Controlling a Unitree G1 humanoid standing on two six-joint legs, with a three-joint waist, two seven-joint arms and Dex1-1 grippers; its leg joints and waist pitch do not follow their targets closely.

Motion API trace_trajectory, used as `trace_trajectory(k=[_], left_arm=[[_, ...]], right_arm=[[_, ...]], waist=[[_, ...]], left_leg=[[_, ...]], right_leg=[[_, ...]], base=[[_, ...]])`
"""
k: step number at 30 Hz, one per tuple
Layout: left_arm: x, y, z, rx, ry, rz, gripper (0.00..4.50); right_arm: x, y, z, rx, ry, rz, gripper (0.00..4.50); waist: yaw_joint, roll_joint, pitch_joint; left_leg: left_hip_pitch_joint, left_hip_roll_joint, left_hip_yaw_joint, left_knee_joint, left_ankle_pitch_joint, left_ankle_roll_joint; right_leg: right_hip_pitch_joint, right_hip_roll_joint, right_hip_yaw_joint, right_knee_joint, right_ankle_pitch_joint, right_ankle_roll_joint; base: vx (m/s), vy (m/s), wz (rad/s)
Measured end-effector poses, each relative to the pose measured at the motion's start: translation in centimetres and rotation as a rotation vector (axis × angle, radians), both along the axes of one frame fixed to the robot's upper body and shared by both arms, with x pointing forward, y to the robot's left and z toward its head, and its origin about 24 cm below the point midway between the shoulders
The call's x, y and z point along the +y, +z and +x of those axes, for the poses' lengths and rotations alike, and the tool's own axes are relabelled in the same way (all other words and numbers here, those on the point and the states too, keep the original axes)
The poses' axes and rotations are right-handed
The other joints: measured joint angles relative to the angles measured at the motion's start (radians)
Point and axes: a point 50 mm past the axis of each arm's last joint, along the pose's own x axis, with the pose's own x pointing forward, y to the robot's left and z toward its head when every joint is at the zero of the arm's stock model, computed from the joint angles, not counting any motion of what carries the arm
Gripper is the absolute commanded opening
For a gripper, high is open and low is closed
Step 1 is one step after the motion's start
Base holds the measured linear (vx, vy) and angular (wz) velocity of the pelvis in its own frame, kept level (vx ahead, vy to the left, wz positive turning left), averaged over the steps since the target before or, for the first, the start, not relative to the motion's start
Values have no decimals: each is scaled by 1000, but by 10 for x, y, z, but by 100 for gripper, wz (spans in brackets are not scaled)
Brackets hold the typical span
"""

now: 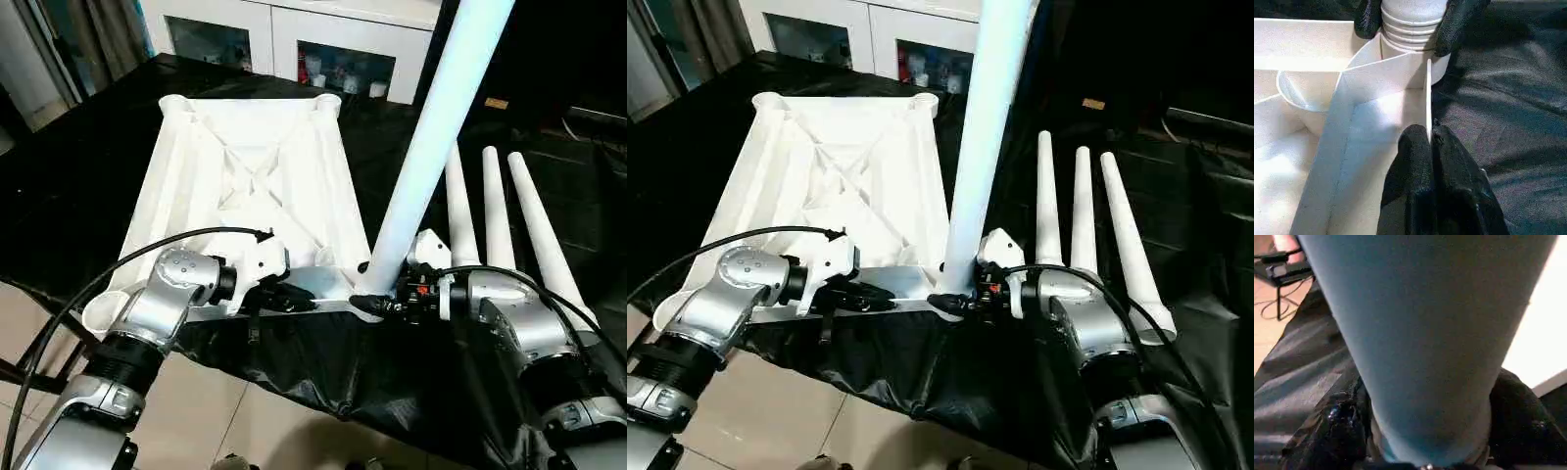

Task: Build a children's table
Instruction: Rotate leg to tighten

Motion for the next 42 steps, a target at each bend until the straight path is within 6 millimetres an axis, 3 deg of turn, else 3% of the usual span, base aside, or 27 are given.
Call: trace_trajectory(k=[4, 9, 14, 16, 18, 26, 36, 42], left_arm=[[-4, -2, 9, -11, 107, -9, 0], [-27, -4, 21, -38, 269, -20, 0], [-45, -6, 27, -55, 360, -26, 0], [-48, -6, 27, -59, 367, -27, 0], [-49, -5, 27, -66, 368, -27, 0], [-40, -4, 26, -79, 330, -20, 0], [-10, 0, 16, -63, 160, 0, 0], [0, 1, 6, -4, 52, -5, 0]], right_arm=[[6, -6, 9, 0, -194, 46, 273], [18, -8, 32, -7, -537, 67, 272], [27, -9, 43, -26, -758, 66, 272], [29, -9, 44, -41, -788, 60, 328], [31, -10, 44, -48, -803, 73, 342], [31, -8, 42, -31, -707, 139, 419], [13, -3, 23, -41, -286, 83, 419], [3, 1, 7, -12, -42, 35, 419]], waist=[[-5, -2, 0], [-21, -4, 1], [-19, 0, -2], [-17, 2, -3], [-16, 3, -3], [-21, 5, -2], [-19, 5, -1], [-2, 6, 0]], left_leg=[[2, 0, 0, 3, 1, 0], [3, 0, 0, 3, -1, -6], [2, 0, 0, 3, -1, -6], [2, 0, 0, 3, -1, -6], [2, 0, 0, 2, -1, -6], [1, 0, 0, 0, 3, 1], [-1, 0, 0, -3, 4, 3], [-1, 0, 0, -3, 3, 5]], right_leg=[[1, 0, 0, 2, 2, -1], [3, 0, 1, -1, 4, -3], [4, 0, 1, -1, 5, -3], [4, 0, 1, -1, 5, -3], [4, 0, 1, -1, 4, -2], [2, 0, 1, -1, 4, -2], [-1, 0, 0, -3, 2, -1], [-2, 0, 0, -2, 1, -3]], base=[[0, 0, 0], [0, 0, 0], [0, 0, 0], [0, 0, 0], [0, 0, 0], [0, 0, 0], [0, 0, 0], [0, 0, 0]])
